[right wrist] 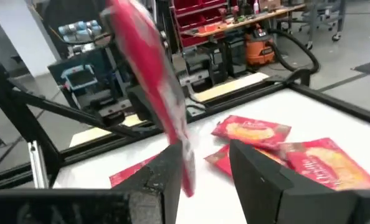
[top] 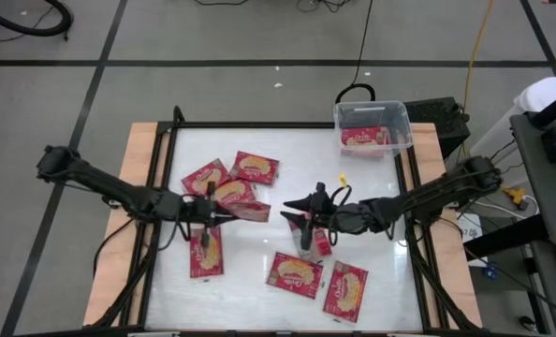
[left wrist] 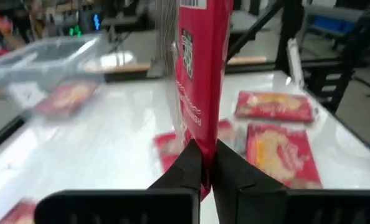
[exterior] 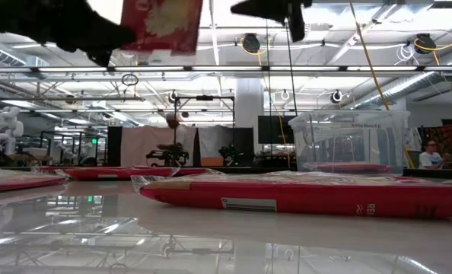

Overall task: Sort popcorn bags into baskets
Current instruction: Put the red popcorn bag into the transparent bin

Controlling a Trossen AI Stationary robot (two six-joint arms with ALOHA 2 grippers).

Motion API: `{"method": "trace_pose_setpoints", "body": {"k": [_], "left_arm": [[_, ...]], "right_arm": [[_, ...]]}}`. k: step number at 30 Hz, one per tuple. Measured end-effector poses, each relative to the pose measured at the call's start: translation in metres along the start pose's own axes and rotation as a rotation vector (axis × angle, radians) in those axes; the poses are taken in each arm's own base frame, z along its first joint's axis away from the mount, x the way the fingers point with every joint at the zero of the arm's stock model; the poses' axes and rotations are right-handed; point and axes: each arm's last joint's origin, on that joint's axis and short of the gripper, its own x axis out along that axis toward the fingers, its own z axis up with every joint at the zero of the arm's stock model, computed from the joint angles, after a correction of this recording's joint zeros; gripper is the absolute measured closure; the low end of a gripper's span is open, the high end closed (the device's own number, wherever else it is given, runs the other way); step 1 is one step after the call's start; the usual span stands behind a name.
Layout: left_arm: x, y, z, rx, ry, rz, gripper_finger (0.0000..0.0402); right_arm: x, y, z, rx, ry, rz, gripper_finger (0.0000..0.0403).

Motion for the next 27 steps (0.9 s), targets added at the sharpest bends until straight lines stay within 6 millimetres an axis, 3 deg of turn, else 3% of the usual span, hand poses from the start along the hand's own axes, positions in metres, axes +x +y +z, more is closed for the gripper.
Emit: {"method": "trace_pose_setpoints", "body": {"k": [6,13,18,27], "left_arm": [[-0.014,0.012,0.004,-0.053,0.220,0.092,0.0381],[-0.016,0.013,0.023,-0.023,0.460,0.130,0.0378],[-0.005,0.012,0.023,0.016,0.624,0.131,0.0377],[0.029,0.009,0.002,0.002,0.816,0.079,0.0377]], "right_arm": [[-0.004,0.011,0.029,-0.090,0.032,-0.013,0.0276],[0.006,0.022,0.046,-0.186,0.030,-0.014,0.0276],[0.022,0.027,0.038,-0.225,0.059,-0.017,0.0276],[0.046,0.023,0.011,-0.300,0.170,0.008,0.0276]]}}
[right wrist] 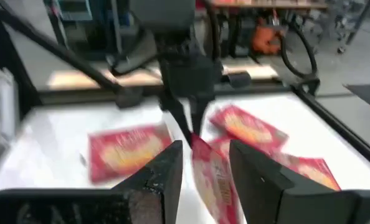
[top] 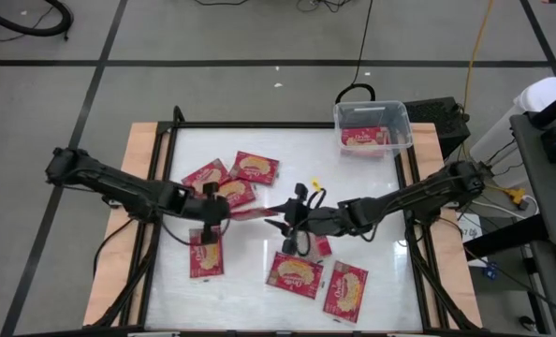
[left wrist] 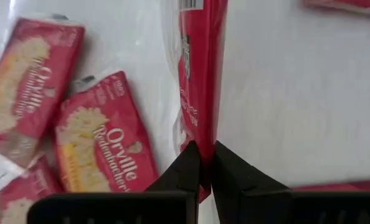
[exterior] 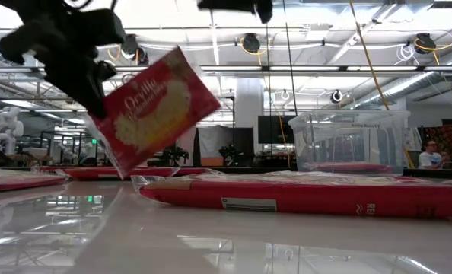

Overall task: Sort popcorn bags into baskets
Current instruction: Put the red popcorn bag into the transparent bin

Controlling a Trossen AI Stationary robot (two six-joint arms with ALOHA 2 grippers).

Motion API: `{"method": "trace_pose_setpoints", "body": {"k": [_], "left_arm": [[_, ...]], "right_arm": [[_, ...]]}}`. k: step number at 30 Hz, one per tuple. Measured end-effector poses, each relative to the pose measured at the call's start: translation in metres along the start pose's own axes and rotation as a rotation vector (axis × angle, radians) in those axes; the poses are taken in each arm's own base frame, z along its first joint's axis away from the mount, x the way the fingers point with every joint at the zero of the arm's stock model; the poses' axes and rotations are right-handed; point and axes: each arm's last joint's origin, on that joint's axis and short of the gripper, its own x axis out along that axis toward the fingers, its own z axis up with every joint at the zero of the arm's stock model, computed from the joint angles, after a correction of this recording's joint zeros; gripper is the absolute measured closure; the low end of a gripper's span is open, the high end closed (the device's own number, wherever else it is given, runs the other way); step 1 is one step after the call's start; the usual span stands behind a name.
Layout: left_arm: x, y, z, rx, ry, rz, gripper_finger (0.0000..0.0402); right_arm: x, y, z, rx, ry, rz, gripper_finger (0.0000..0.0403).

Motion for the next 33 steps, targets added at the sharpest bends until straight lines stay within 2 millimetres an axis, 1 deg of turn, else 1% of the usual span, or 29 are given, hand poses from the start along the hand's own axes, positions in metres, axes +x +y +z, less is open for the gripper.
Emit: {"method": "trace_pose_setpoints", "body": {"k": [4,7,10,17,21,23,25,27,29,31,33], "left_arm": [[0.011,0.000,0.005,-0.003,0.033,-0.017,0.0376],[0.018,0.002,0.005,0.005,0.063,-0.024,0.0376],[0.021,0.003,0.005,0.002,0.067,-0.022,0.0376],[0.019,0.003,0.008,0.033,0.030,-0.031,0.0376],[0.019,0.003,0.009,0.045,0.018,-0.033,0.0376],[0.020,0.002,0.010,0.045,0.009,-0.033,0.0376],[0.020,0.002,0.011,0.046,-0.003,-0.033,0.0376],[0.020,0.003,0.013,0.054,-0.023,-0.022,0.0375],[0.019,0.003,0.016,0.049,-0.055,0.028,0.0370],[0.019,0.004,0.016,0.046,-0.066,0.060,0.0355],[0.019,0.004,0.018,0.051,-0.088,0.072,0.0327]], "right_arm": [[0.017,-0.005,-0.014,-0.021,0.066,0.004,0.0273],[0.030,-0.010,-0.026,-0.023,0.114,0.012,0.0266],[0.041,-0.013,-0.037,-0.041,0.155,0.011,0.0254],[0.054,-0.018,-0.053,-0.091,0.215,0.023,0.0225],[0.059,-0.020,-0.058,-0.100,0.234,0.039,0.0225],[0.059,-0.021,-0.060,-0.100,0.238,0.037,0.0241],[0.058,-0.021,-0.062,-0.099,0.237,0.036,0.0268],[0.058,-0.022,-0.065,-0.101,0.244,0.035,0.0305],[0.058,-0.022,-0.067,-0.108,0.252,0.035,0.0346],[0.057,-0.023,-0.069,-0.113,0.258,0.032,0.0383],[0.057,-0.023,-0.072,-0.113,0.263,0.031,0.0390]]}}
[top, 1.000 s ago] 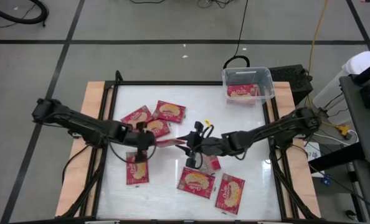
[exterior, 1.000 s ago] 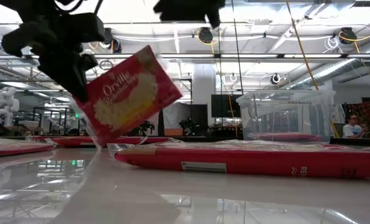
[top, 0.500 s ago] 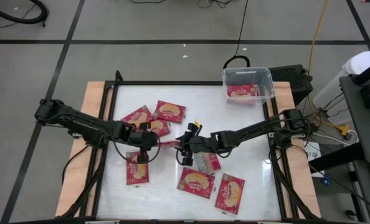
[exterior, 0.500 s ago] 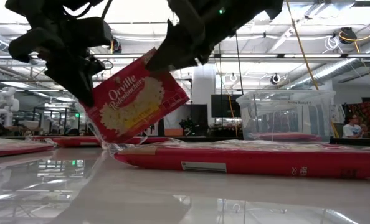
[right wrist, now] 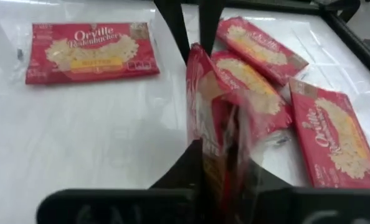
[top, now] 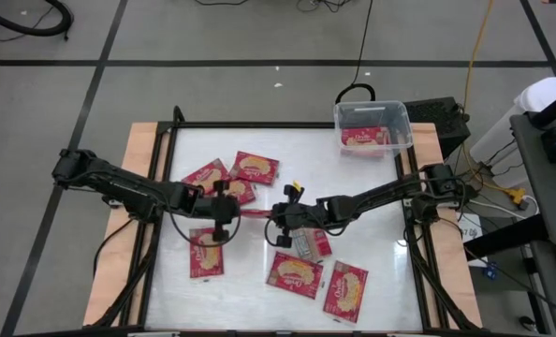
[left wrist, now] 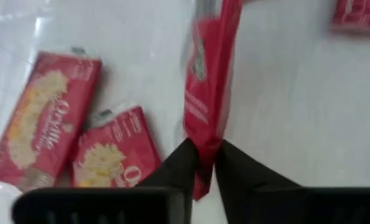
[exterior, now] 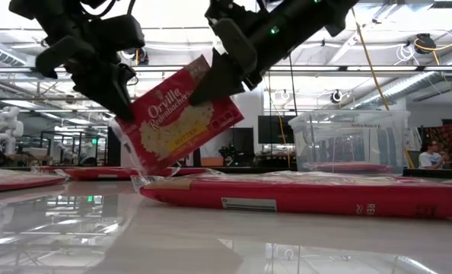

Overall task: Sort popcorn bags into baskets
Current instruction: Put the red popcorn bag into the transparent bin

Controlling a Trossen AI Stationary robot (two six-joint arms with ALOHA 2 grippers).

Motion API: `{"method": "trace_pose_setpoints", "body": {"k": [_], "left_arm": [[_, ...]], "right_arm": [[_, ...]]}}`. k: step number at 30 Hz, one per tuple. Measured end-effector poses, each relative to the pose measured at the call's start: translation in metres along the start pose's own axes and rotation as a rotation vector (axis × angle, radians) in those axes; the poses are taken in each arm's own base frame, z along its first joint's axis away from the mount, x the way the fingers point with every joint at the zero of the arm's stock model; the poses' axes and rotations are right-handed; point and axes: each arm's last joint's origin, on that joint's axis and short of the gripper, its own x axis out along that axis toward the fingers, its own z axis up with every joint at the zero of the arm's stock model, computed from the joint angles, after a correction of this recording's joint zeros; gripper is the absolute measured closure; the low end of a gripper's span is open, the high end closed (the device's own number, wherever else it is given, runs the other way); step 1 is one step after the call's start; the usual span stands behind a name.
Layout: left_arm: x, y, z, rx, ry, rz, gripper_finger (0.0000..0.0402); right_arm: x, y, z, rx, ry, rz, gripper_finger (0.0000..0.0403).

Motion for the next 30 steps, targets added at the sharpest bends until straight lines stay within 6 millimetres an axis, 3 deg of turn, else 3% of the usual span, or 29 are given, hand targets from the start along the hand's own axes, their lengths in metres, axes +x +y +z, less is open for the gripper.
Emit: {"method": "trace_pose_setpoints", "body": {"k": [6,11,19,30], "left_arm": [[-0.001,0.003,0.002,-0.024,-0.029,0.117,0.0228],[-0.003,0.007,0.002,-0.069,-0.036,0.240,0.0187],[-0.004,0.006,0.008,-0.133,-0.114,0.282,0.0194],[-0.012,0.002,0.040,-0.105,-0.421,0.191,0.0227]], "right_arm": [[-0.011,-0.003,0.001,0.000,0.031,-0.003,0.0372],[-0.032,-0.013,0.007,0.009,0.088,-0.013,0.0390],[-0.084,-0.053,0.025,0.048,0.111,-0.072,0.0383],[-0.192,-0.151,0.039,0.194,-0.029,-0.224,0.0386]]}}
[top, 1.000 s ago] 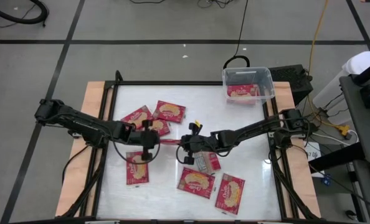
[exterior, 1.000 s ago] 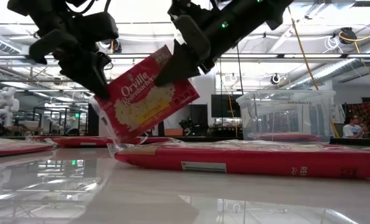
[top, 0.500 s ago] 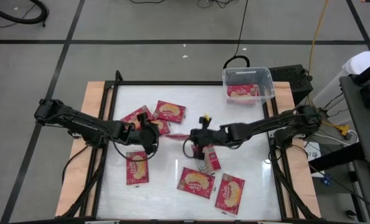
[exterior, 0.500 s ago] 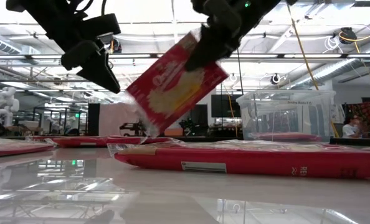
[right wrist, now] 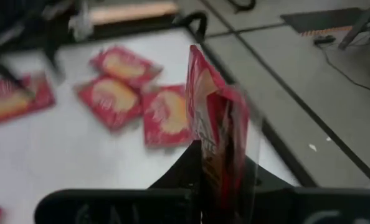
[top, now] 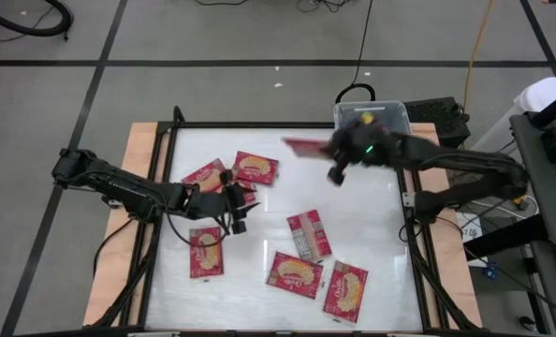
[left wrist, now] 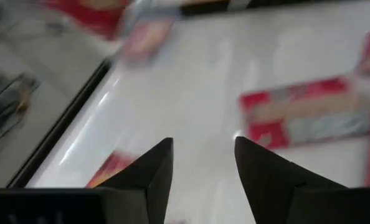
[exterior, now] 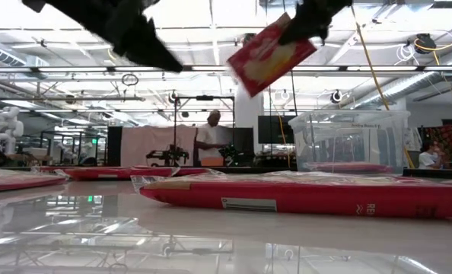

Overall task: Sort popcorn bags into baskets
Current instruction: Put the red popcorn bag into the transparent bin

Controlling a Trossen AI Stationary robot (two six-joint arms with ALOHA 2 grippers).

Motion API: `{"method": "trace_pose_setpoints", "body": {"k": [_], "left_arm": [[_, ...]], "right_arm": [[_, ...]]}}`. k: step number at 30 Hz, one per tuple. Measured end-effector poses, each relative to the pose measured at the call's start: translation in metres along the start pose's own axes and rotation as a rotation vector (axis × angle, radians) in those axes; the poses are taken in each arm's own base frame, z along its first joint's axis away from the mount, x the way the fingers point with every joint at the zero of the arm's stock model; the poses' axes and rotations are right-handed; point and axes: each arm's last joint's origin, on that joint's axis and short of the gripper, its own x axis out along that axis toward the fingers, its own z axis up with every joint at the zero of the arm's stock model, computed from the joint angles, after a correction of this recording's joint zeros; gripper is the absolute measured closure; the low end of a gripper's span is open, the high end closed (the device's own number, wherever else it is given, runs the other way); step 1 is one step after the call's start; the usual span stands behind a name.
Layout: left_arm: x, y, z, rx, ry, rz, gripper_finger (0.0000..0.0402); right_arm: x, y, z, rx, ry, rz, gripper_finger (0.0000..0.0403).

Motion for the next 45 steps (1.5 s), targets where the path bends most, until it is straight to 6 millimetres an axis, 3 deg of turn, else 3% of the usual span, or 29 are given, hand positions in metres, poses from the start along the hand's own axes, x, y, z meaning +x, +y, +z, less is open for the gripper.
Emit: {"method": "trace_pose_setpoints", "body": {"k": [4,8,15,25,34,45], "left_arm": [[0.004,-0.004,0.010,0.036,-0.114,-0.059,0.0233],[0.011,-0.007,0.015,0.056,-0.181,-0.078,0.0233],[0.027,-0.017,0.007,0.084,-0.174,-0.165,0.0232],[0.041,-0.024,-0.002,0.081,-0.145,-0.171,0.0231],[0.041,-0.024,-0.002,0.068,-0.145,-0.172,0.0231],[0.041,-0.024,-0.002,0.059,-0.144,-0.172,0.0231]], "right_arm": [[-0.026,-0.037,0.004,0.093,-0.077,-0.049,0.0386],[-0.039,-0.066,-0.004,0.174,-0.049,-0.063,0.0386],[-0.045,-0.108,-0.019,0.328,0.017,-0.118,0.0385],[-0.049,-0.152,-0.040,0.493,0.118,-0.299,0.0385],[-0.023,-0.177,-0.065,0.616,0.251,-0.243,0.0385],[0.003,-0.176,-0.102,0.693,0.297,-0.214,0.0385]]}}
